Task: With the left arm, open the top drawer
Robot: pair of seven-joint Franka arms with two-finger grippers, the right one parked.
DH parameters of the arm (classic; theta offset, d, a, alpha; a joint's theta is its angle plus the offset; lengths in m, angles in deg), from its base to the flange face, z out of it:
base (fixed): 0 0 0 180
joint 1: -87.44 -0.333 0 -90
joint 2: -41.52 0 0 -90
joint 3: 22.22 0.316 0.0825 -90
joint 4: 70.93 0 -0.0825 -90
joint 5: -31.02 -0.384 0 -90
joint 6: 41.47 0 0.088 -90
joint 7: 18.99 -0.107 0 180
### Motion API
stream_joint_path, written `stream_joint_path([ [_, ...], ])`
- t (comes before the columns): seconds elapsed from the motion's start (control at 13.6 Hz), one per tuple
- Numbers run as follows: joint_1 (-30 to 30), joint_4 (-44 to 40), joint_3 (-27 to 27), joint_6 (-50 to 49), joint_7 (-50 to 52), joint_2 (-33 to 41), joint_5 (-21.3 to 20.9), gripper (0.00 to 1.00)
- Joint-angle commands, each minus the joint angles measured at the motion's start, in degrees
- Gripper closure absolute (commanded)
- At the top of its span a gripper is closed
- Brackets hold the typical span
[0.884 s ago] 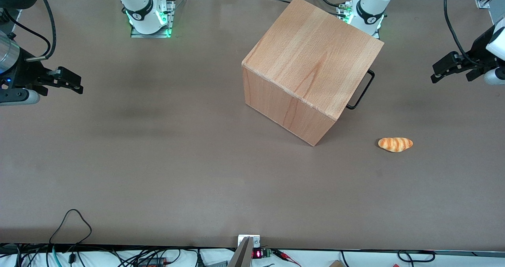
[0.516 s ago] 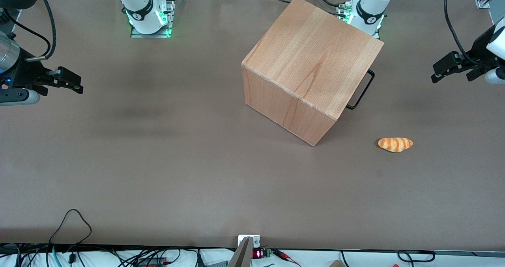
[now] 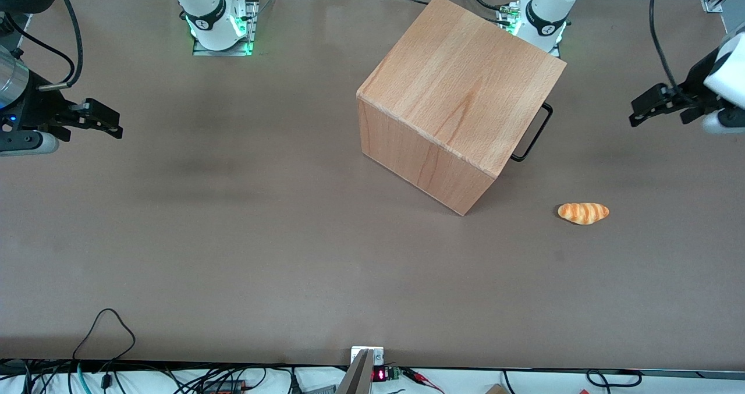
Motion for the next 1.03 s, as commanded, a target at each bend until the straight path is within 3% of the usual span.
stream_joint_path([
  [0.0, 0.39, 5.67, -0.04, 4.94, -3.37, -0.38, -0.18, 0.0],
  [0.29, 0.65, 10.79, -0.22, 6.45, -16.8, -1.61, -0.18, 0.0],
  [0.37, 0.74, 11.31, -0.31, 6.45, -19.62, -2.05, 0.95, 0.0],
  [0.59, 1.09, 14.3, -0.31, 7.32, -21.05, -3.81, 9.82, 0.0],
  [0.96, 2.24, 18.0, -2.06, 9.61, -21.93, -5.22, 13.71, 0.0],
])
